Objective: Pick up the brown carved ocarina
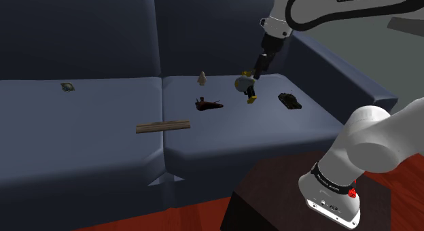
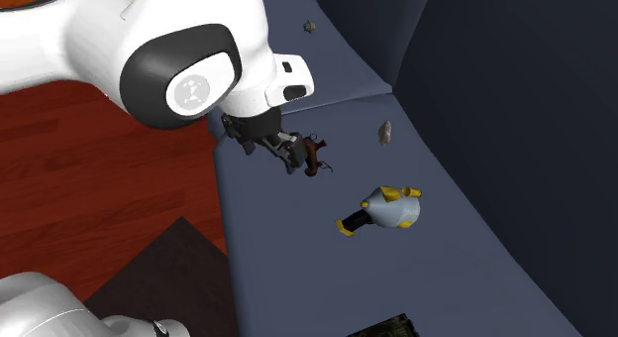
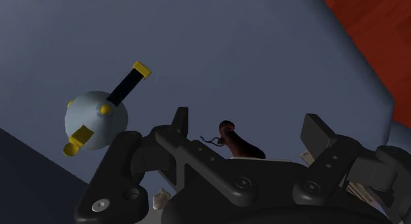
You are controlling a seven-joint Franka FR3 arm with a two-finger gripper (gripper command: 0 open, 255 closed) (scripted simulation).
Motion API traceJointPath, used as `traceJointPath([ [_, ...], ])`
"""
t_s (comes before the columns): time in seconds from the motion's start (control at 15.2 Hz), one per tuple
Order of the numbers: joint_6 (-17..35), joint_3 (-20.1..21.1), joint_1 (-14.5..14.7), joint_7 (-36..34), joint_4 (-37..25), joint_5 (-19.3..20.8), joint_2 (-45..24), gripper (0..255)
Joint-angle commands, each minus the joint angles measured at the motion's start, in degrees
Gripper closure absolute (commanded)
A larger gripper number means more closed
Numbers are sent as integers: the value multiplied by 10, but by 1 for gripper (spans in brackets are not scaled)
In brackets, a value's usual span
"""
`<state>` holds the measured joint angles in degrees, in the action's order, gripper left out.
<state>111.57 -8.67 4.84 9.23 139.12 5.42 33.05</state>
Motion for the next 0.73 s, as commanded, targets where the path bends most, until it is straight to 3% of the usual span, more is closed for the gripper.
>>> traceJointPath([
  [0.0,41,-14,11,32,0,-6,-38,0],
  [0.33,126,-46,41,119,-21,-37,-141,0],
  [0.66,192,-68,69,219,-62,-92,-252,0],
])
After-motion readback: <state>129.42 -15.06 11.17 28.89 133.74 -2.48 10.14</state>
